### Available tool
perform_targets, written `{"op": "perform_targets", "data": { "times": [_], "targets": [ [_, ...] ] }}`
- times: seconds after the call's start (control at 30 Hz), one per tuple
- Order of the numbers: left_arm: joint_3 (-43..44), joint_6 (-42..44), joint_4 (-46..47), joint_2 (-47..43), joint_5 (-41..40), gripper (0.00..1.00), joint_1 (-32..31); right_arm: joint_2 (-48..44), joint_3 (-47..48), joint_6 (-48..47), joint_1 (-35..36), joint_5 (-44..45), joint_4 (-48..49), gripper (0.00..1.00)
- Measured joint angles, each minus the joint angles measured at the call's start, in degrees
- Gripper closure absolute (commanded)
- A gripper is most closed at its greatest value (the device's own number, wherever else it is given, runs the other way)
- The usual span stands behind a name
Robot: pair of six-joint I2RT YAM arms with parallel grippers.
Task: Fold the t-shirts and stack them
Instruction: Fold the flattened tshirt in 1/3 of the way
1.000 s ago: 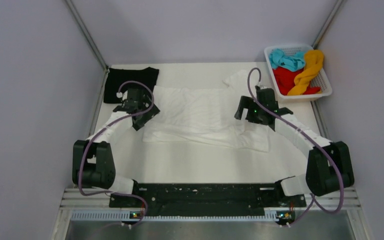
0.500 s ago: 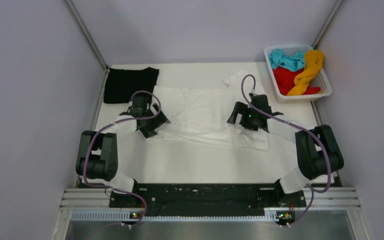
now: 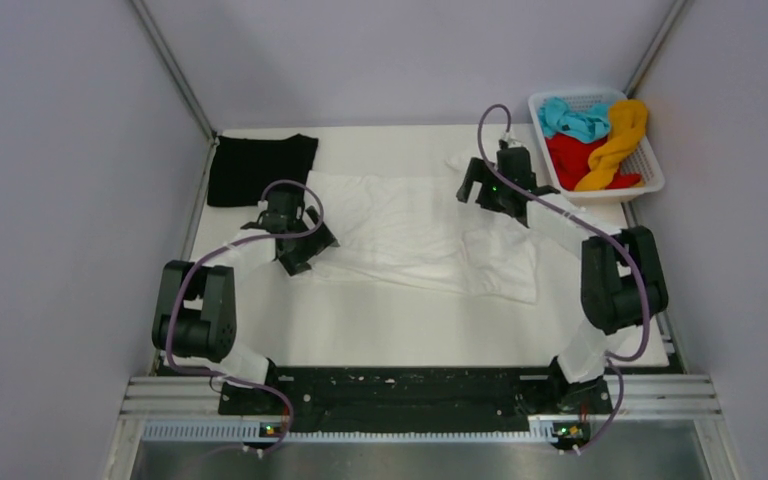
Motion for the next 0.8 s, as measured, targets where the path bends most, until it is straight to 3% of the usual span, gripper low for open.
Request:
{"op": "perform_targets", "data": {
  "times": [0.23, 0.37, 0.53, 0.7, 0.8],
  "targets": [
    [0.50, 1.81, -1.99, -0.24, -4.22, 0.01, -0.02, -24.30, -21.49, 0.72, -5.86, 8.24, -13.92, 0.05],
    [0.72, 2.60, -2.82, -0.24, -5.77, 0.01, -0.02, -36.13, -27.91, 4.00, -7.93, 12.81, -22.99, 0.16],
    [0.76, 3.15, -3.17, -0.24, -6.36, 0.01, -0.02, -42.01, -34.60, 8.85, -8.22, 12.17, -27.93, 0.40],
    [0.76, 3.65, -3.28, -0.24, -6.49, 0.01, -0.02, -42.10, -39.36, 11.32, -8.22, 8.13, -28.48, 0.43],
    [0.76, 3.74, -3.28, -0.24, -6.47, 0.01, -0.02, -41.86, -40.98, 11.69, -8.24, 5.11, -26.10, 0.60]
  ]
}}
